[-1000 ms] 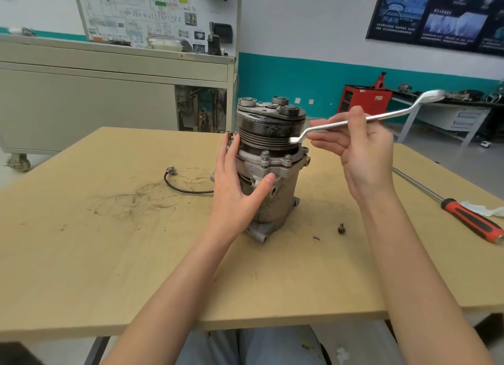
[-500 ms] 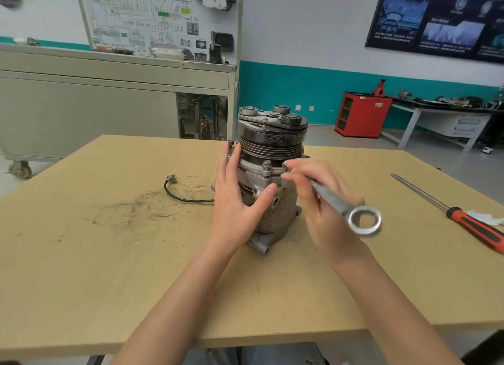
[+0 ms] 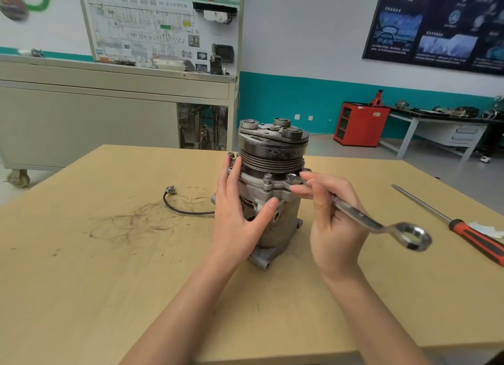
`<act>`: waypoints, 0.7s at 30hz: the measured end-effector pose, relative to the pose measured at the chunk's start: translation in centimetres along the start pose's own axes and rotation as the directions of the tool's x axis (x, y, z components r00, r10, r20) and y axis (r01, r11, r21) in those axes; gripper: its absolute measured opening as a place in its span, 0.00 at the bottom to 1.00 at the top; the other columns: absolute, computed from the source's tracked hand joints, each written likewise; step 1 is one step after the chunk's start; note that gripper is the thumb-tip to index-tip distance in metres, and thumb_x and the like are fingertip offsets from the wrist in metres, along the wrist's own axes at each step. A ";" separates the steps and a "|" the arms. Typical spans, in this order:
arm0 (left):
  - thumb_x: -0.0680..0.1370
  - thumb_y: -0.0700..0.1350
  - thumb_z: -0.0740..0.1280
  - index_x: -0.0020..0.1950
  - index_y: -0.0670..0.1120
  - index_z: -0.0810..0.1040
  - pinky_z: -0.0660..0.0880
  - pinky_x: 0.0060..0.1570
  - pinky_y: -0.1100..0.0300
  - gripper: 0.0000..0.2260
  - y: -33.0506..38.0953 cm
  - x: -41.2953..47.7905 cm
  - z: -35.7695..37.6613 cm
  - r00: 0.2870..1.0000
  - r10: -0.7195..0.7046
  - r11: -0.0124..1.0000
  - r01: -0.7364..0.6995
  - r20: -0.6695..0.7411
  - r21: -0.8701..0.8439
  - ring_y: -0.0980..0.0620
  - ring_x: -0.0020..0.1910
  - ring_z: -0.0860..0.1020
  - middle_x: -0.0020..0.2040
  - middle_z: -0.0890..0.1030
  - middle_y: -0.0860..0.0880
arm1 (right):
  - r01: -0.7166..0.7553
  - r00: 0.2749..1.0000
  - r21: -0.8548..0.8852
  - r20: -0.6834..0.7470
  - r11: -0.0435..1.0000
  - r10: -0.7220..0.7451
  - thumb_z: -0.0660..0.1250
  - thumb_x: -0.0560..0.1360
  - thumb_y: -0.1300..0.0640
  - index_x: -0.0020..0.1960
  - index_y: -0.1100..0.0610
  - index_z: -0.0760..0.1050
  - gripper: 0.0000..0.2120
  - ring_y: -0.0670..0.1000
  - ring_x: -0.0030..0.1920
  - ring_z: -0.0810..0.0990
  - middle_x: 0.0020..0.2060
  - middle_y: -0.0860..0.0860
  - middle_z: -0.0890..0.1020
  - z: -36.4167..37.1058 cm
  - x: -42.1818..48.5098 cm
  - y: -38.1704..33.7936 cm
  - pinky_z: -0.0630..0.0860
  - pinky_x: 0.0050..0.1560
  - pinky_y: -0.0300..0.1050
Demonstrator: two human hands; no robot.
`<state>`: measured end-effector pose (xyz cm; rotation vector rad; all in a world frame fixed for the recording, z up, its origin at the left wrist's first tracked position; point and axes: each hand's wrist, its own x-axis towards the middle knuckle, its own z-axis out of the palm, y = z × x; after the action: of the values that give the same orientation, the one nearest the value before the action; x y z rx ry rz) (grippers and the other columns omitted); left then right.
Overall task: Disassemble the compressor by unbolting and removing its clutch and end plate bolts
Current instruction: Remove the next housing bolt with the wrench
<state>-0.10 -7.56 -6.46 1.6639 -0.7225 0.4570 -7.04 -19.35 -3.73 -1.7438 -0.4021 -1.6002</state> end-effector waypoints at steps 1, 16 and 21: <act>0.71 0.65 0.61 0.76 0.58 0.52 0.52 0.73 0.60 0.38 0.0 0.0 0.0 1.000 0.001 1.000 -0.001 -0.001 0.002 0.64 0.76 0.49 0.79 0.50 0.57 | -0.002 1.000 0.011 0.009 1.000 0.002 0.57 0.82 0.51 0.51 0.54 0.74 0.10 0.56 0.44 0.84 0.46 0.55 0.81 -0.1 -0.4 -0.1 0.80 0.47 0.50; 0.70 0.66 0.61 0.75 0.61 0.52 0.50 0.68 0.69 0.37 0.1 0.0 0.0 1.000 -0.014 1.000 0.014 0.004 -0.005 0.67 0.75 0.48 0.78 0.50 0.60 | -0.716 0.629 0.587 0.306 0.378 0.715 0.49 0.83 0.59 0.41 0.61 0.70 0.17 0.50 0.29 0.82 0.33 0.55 0.83 -1.0 4.3 3.8 0.78 0.31 0.38; 0.70 0.67 0.61 0.75 0.61 0.52 0.50 0.68 0.68 0.37 0.1 0.0 -0.1 1.000 -0.016 1.000 0.016 0.012 -0.004 0.67 0.75 0.48 0.78 0.50 0.61 | -0.792 0.551 0.543 0.436 0.280 0.712 0.54 0.81 0.52 0.39 0.60 0.73 0.17 0.48 0.28 0.81 0.33 0.57 0.83 -0.7 6.2 5.0 0.78 0.29 0.37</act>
<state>-0.17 -7.50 -6.40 1.6684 -0.7179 0.4343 -3.16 -24.73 0.68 -1.0902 -0.1198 -0.4914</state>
